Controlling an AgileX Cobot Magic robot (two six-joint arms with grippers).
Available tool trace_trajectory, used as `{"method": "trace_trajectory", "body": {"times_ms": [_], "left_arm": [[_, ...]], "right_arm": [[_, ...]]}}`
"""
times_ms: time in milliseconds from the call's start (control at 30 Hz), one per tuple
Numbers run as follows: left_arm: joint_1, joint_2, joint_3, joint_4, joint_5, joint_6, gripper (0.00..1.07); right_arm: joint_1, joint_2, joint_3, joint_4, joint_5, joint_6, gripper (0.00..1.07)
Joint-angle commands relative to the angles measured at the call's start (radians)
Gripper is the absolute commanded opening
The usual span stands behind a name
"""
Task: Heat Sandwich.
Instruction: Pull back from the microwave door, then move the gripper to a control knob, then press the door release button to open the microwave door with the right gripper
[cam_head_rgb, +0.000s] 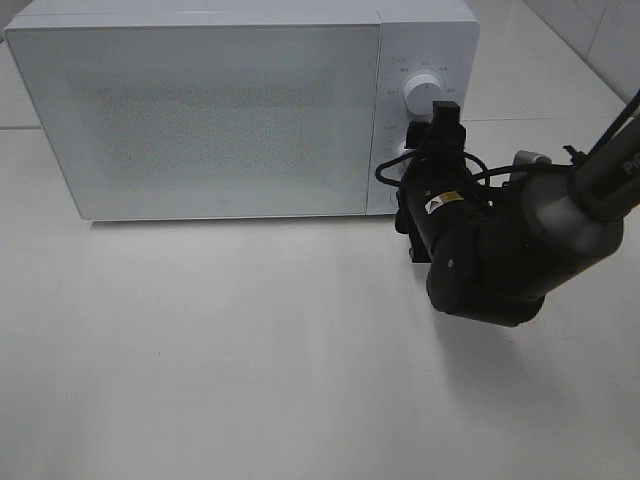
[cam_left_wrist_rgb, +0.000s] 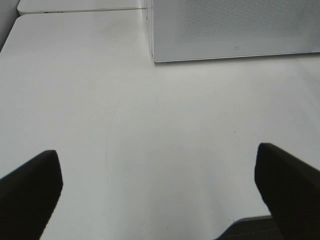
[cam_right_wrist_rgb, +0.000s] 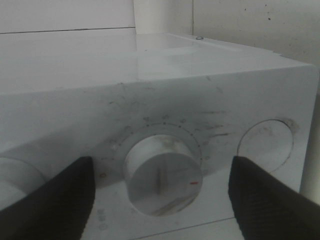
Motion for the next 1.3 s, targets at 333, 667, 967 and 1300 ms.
{"method": "trace_trajectory", "body": {"times_ms": [333,667,967,1300], "left_arm": [[0.003,-0.02,0.001,-0.007,-0.01,-0.007,1.0],[0.003,-0.02,0.001,-0.007,-0.01,-0.007,1.0],[0.003,-0.02,0.001,-0.007,-0.01,-0.007,1.0],[0.003,-0.02,0.001,-0.007,-0.01,-0.007,1.0]], "right_arm": [[-0.007,-0.02,-0.003,-0.075,-0.096,-0.023,0.76],[-0.007,-0.107,0.153,-0.17,-0.042,-0.023,0.76],[-0.007,-0.258,0.32,-0.268,0.06,-0.068,0.76],[-0.01,-0.5,0.386,-0.332,0.518,-0.494,0.76]]}}
